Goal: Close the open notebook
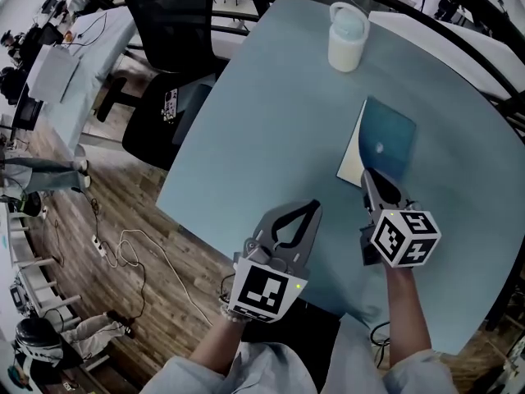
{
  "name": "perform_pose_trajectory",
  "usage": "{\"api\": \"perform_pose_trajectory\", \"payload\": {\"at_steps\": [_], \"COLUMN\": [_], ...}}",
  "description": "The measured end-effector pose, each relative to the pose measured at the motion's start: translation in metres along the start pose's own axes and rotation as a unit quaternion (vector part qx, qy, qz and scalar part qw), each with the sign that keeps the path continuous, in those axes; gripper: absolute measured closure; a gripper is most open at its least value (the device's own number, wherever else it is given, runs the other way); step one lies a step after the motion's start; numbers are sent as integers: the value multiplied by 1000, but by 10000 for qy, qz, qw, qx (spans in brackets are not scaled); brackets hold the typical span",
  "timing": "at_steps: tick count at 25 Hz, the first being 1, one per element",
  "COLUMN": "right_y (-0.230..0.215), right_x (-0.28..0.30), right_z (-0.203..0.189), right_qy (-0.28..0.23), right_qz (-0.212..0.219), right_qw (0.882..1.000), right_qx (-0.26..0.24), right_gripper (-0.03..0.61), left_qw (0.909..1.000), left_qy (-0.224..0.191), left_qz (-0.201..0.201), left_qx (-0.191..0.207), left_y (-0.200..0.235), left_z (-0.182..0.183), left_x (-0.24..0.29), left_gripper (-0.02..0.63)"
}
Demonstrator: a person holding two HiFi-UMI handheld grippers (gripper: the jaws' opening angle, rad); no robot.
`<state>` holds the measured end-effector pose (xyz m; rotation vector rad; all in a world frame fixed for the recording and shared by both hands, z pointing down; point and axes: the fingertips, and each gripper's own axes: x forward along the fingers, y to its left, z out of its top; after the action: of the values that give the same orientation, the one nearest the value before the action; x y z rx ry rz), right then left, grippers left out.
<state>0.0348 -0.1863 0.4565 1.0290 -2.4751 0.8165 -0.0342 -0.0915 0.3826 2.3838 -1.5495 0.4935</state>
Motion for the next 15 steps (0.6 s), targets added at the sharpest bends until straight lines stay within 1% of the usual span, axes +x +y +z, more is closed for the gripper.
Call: {"api": "perform_pose_trajectory", "payload": {"at_steps": [4, 8, 15], "right_y": [-2, 2, 11], "right_x": [11, 17, 38], "right_z": [-7, -19, -37], "right_qy": [85, 222, 527], "right_qz": [-15, -2, 13], "right_qw": [10000, 9997, 9982], "right_qx": [-35, -58, -295], "right_gripper": [569, 569, 569], "left_qw": [9999, 9999, 9998], "left_qy": [8, -16, -29], "left_qz": [89, 90, 67], "left_qx": [-75, -95, -166], "left_y": [6, 4, 1], "left_z": [-1, -1, 0], "left_x": [-3, -9, -14], "left_gripper": [609, 609, 609]}}
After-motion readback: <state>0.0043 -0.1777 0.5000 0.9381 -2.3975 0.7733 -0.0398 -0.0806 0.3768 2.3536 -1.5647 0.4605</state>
